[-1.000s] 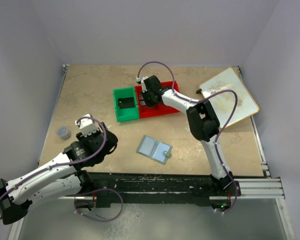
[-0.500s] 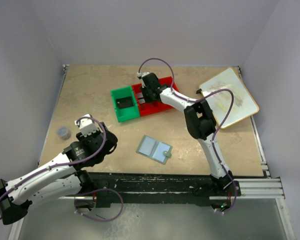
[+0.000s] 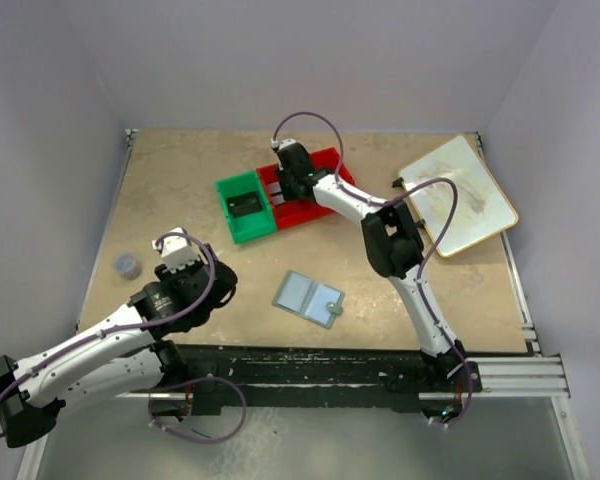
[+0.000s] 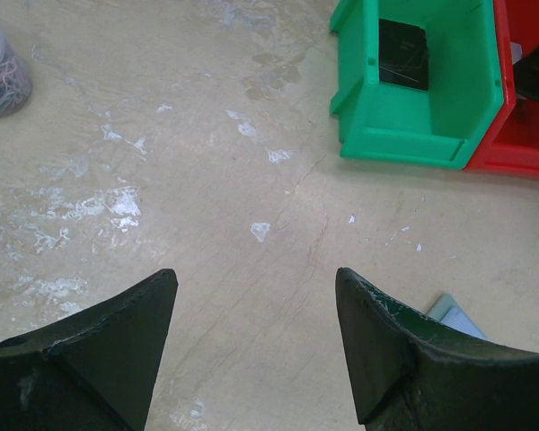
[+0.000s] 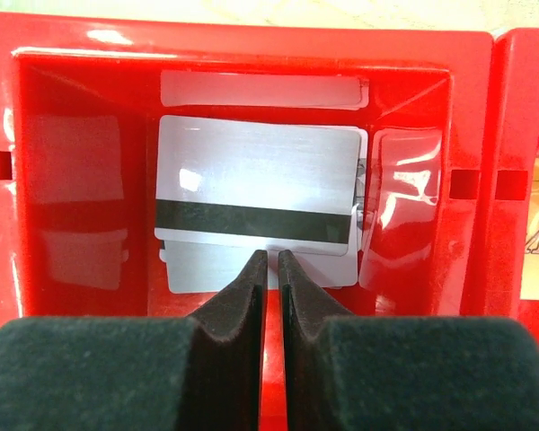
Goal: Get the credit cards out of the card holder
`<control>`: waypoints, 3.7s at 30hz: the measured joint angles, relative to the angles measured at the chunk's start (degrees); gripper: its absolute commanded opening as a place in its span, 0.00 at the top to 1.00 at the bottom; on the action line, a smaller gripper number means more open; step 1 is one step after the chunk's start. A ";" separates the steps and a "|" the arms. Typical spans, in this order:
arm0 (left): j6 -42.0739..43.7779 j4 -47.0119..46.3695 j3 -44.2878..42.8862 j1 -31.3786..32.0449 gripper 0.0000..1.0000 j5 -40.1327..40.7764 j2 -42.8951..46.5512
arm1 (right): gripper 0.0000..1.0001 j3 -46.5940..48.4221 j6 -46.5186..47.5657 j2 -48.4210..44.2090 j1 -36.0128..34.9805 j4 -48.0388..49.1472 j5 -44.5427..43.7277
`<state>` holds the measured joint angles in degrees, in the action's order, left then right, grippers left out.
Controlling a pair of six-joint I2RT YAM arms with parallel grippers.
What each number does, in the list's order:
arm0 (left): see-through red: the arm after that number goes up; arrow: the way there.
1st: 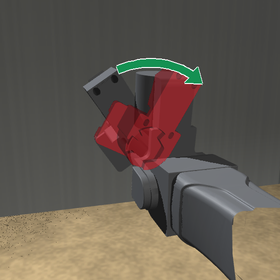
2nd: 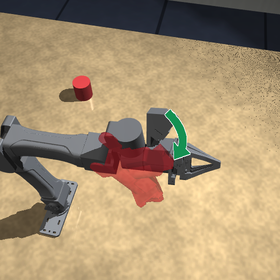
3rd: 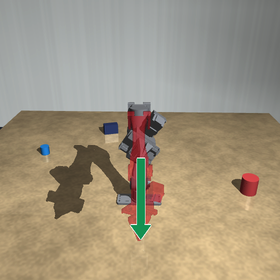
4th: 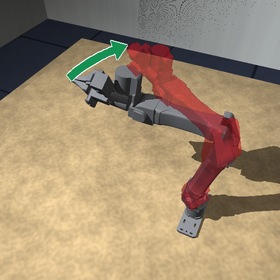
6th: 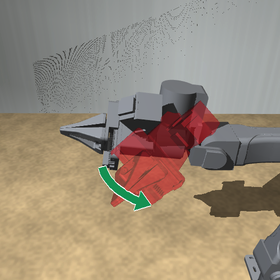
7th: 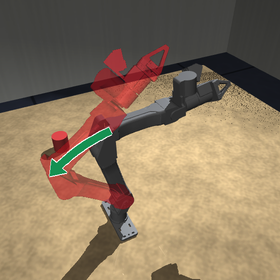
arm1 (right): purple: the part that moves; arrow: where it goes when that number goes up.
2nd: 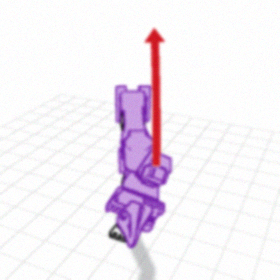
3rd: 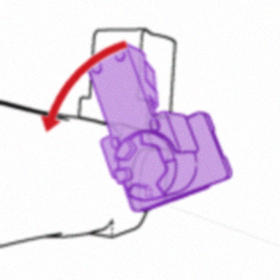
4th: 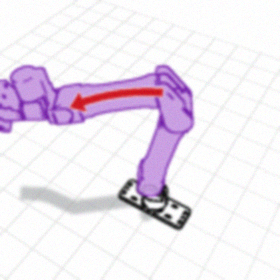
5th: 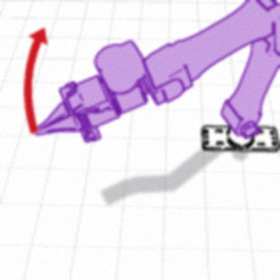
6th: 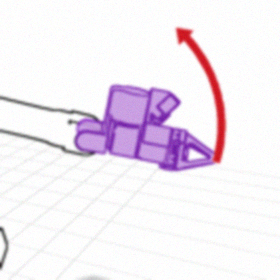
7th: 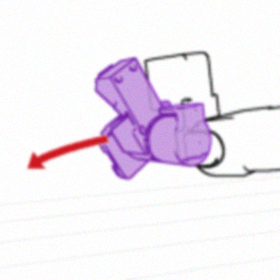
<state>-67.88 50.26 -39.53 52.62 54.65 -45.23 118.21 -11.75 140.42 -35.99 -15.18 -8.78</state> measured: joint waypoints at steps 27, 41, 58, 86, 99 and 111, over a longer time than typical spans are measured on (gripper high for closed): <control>6.25 -5.33 -5.49 -4.31 0.26 -0.74 -7.43 | 0.86 -2.95 -1.86 -1.57 -1.92 -2.64 -5.25; 10.01 -8.22 -4.57 -9.18 0.26 -9.18 -10.23 | 0.80 2.95 -3.08 2.58 -1.84 -1.57 -6.40; 9.33 -7.23 -3.65 -9.22 0.26 -8.90 -9.42 | 0.78 4.20 -4.50 3.41 -1.81 -0.52 -6.71; 0.96 2.71 -3.76 -9.38 0.26 1.97 2.45 | 0.81 -0.90 -4.20 -5.27 -11.52 4.48 2.21; 0.98 3.10 -3.76 -9.38 0.26 1.90 1.49 | 0.80 13.18 -1.66 8.81 -11.89 -1.95 -1.46; 1.01 3.17 -3.76 -9.38 0.26 1.66 2.14 | 0.83 15.41 -0.63 11.08 -12.11 0.13 -9.09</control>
<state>-66.87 53.43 -43.29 43.24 56.31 -43.09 133.62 -12.38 151.50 -48.10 -15.05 -17.87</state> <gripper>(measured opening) 0.739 0.188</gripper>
